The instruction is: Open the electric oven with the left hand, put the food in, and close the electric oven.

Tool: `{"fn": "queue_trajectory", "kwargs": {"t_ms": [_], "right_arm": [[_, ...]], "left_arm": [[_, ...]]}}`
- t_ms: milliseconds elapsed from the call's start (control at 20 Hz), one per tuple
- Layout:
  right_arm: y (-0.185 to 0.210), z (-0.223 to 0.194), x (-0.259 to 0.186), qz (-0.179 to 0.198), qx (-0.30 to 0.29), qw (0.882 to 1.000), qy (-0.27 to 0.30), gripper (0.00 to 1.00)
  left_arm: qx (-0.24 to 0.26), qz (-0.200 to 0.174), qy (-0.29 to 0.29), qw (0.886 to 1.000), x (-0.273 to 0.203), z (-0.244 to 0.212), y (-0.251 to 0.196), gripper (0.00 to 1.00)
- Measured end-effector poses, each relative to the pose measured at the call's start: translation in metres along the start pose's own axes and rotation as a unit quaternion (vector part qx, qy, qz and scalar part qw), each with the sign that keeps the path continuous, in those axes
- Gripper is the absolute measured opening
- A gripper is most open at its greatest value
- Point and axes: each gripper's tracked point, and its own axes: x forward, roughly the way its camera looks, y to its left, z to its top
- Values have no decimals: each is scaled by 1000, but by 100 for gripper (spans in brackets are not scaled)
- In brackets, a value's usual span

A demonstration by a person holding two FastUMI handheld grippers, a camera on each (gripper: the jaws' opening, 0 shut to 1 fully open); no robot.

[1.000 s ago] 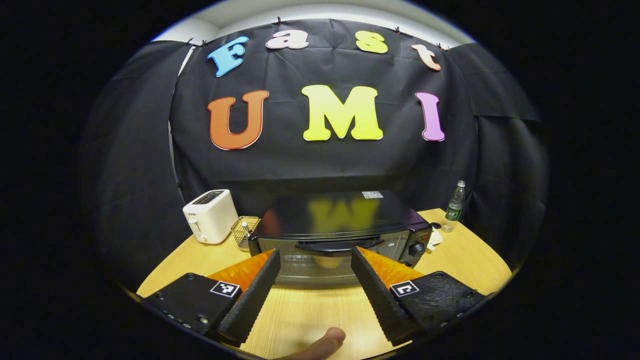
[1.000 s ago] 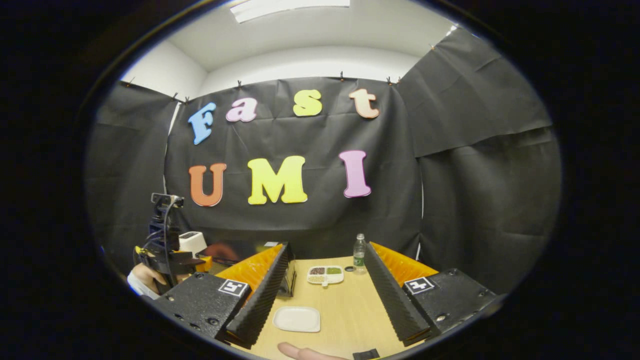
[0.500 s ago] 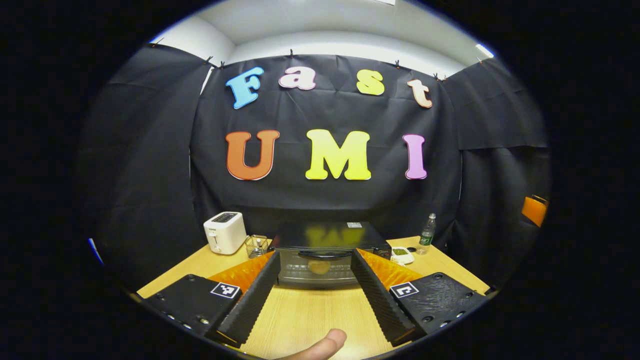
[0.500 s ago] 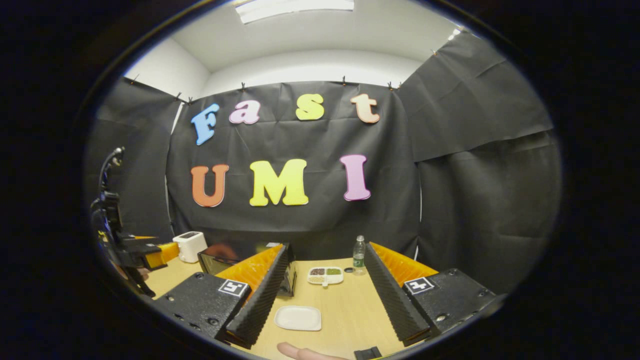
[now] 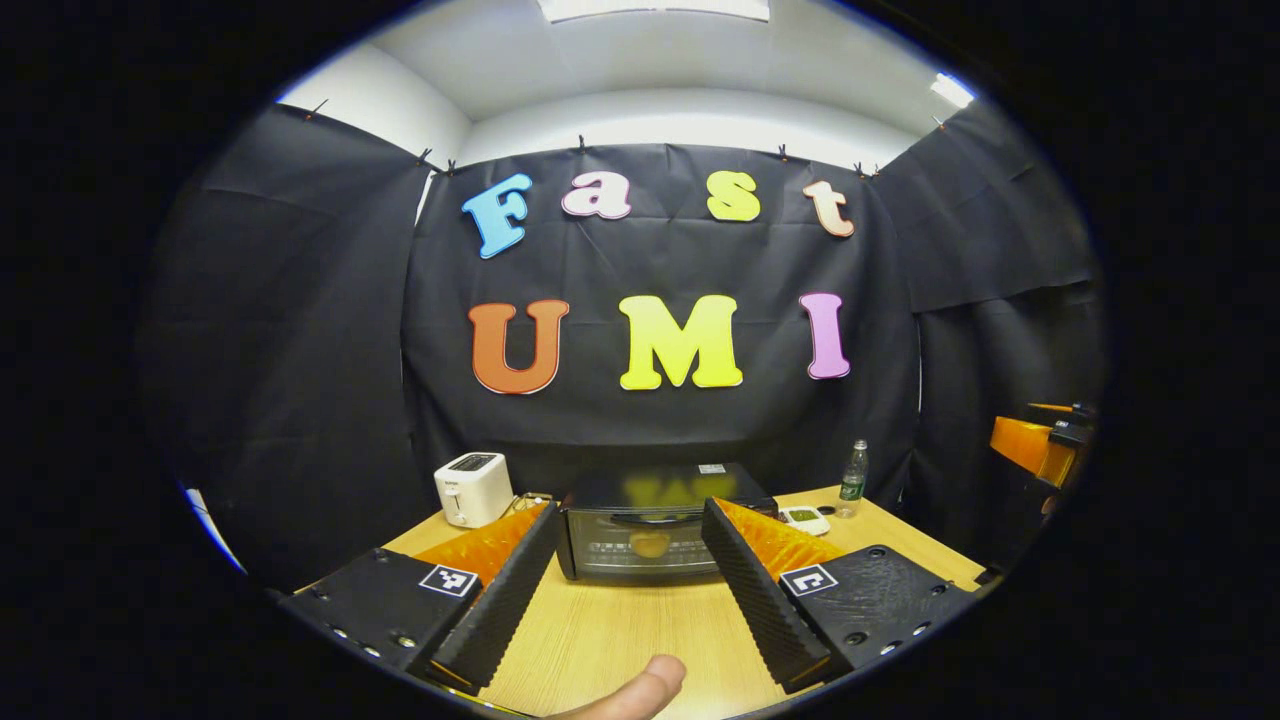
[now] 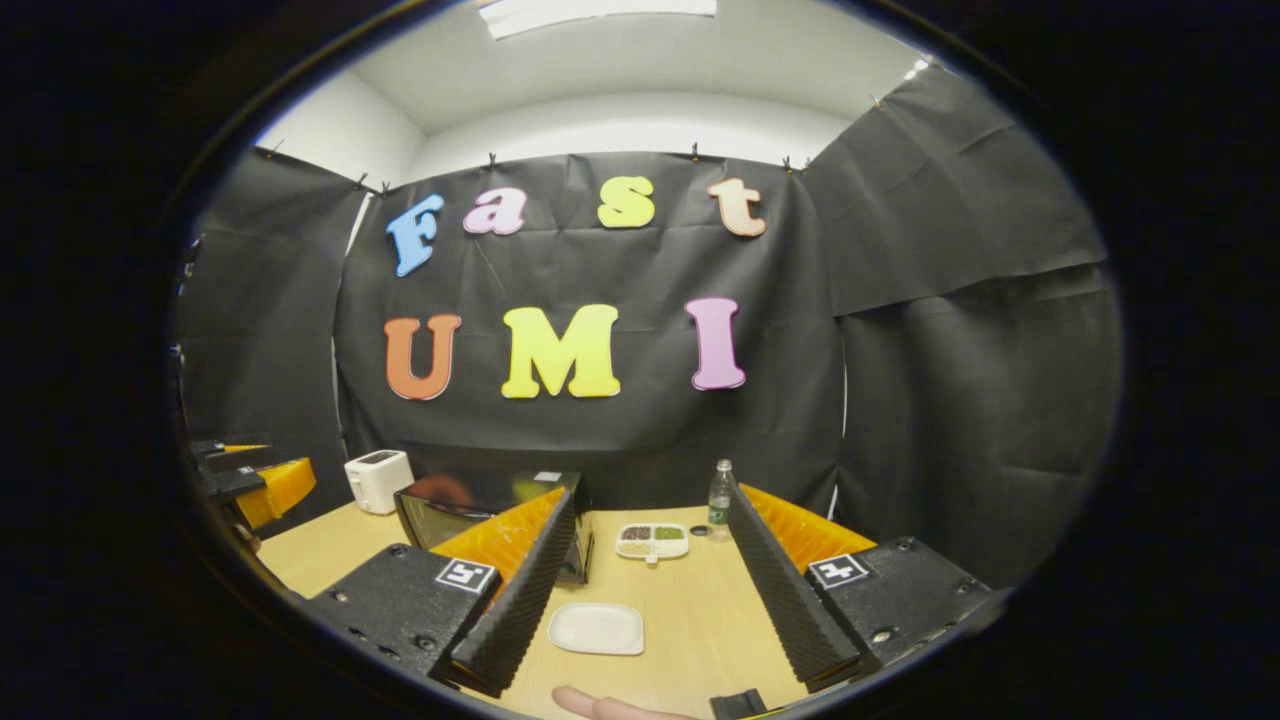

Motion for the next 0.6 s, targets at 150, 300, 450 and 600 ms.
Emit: {"fn": "queue_trajectory", "kwargs": {"t_ms": [150,300,450,600], "right_arm": [[1,-3,0,2,0,1000,5,98],[2,-2,-2,4,-2,1000,3,98],[3,-6,-4,6,-8,1000,8,98],[2,-7,-6,5,-9,1000,11,98]], "left_arm": [[0,6,-7,1000,-5,6,4,94],[-3,7,-6,1000,-11,7,4,94],[-8,6,-5,1000,-15,6,4,94],[-11,7,-8,1000,-19,7,4,94]]}}
